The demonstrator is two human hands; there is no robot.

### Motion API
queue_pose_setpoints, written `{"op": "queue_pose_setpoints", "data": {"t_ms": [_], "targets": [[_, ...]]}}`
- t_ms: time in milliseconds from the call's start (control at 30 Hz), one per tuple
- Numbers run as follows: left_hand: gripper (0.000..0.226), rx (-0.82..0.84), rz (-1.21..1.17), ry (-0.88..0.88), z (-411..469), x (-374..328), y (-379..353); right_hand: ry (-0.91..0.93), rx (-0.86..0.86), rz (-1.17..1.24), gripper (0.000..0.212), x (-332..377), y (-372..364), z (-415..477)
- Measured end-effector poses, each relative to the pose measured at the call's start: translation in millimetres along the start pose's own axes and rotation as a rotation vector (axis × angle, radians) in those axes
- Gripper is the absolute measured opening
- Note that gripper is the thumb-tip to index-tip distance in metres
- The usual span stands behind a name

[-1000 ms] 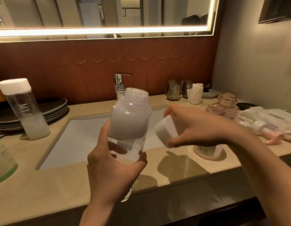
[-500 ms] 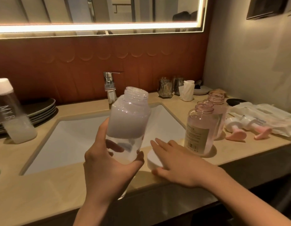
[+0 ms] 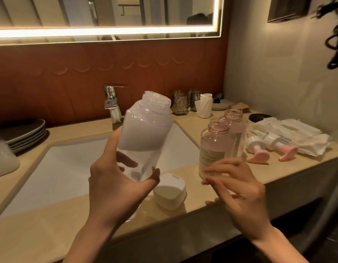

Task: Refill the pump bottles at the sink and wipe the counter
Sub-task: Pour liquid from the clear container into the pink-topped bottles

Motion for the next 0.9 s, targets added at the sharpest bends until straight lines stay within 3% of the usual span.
{"op": "queue_pose_setpoints", "data": {"t_ms": [100, 200, 333, 433, 900], "targets": [[0.092, -0.009, -0.019, -0.037, 10, -2, -4, -0.006, -0.217, -0.039, 0.010, -14, 22, 9], [0.085, 0.003, -0.019, -0.109, 21, -4, -11, -0.143, -0.305, -0.062, 0.034, -37, 27, 17], [0.083, 0.035, 0.003, -0.152, 31, -3, -27, -0.421, -0.184, 0.034, 0.080, -60, 5, 17], [0.085, 0.070, 0.001, -0.145, 36, 2, -40, -0.477, -0.124, 0.054, 0.095, -67, -10, 15], [0.084, 0.177, -0.001, -0.171, 50, 14, -73, -0.551, 0.057, -0.146, 0.102, -70, -26, 9]]}}
Point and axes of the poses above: each hand's wrist, its own z-axis towards the middle knuckle, its own y-axis out of the back of the hand, x = y × z, the point moved 6 cm from there along z, towards the middle knuckle, and after that the axes turned 10 degrees about -x, right-handed, at the moved point
